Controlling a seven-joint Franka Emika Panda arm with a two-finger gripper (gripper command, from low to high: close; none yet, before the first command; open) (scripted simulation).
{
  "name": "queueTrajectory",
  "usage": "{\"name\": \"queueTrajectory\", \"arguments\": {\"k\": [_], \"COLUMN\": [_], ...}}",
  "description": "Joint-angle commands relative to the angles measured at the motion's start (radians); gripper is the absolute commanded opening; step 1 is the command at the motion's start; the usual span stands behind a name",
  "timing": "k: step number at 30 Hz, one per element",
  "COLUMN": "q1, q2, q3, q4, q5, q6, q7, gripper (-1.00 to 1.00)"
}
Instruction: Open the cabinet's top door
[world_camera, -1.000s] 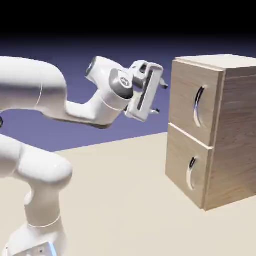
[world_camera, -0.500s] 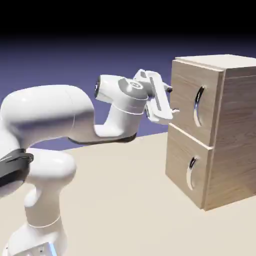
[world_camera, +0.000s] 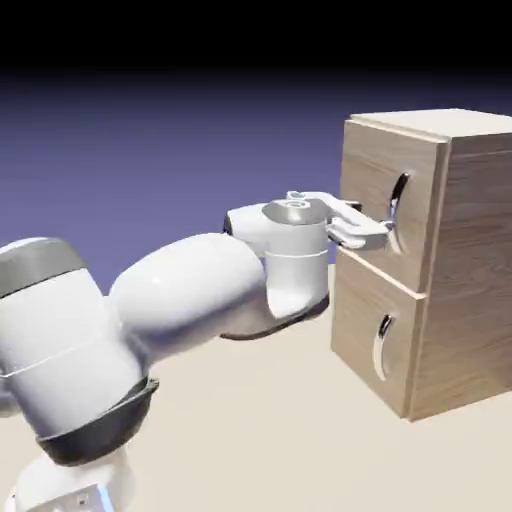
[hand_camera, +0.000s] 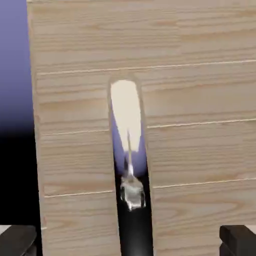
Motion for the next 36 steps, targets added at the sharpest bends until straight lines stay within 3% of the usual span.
{"name": "queueTrajectory", "arguments": {"k": [1, 5, 6, 21, 36], "q1": [0.038, 0.159, 0.159, 0.044, 0.308], "q2": [0.007, 0.027, 0.027, 0.109, 0.334], "q3": [-0.019, -0.080, -0.080, 0.175, 0.386], "q4": [0.036, 0.151, 0.152, -0.194, -0.222], "q5": [-0.006, -0.027, -0.027, 0.235, 0.711], "q6": [0.000, 0.002, 0.002, -0.607, -1.259], "q7": [0.000, 0.000, 0.000, 0.064, 0.243], "gripper": [0.00, 0.00, -1.00, -1.00, -1.00]}}
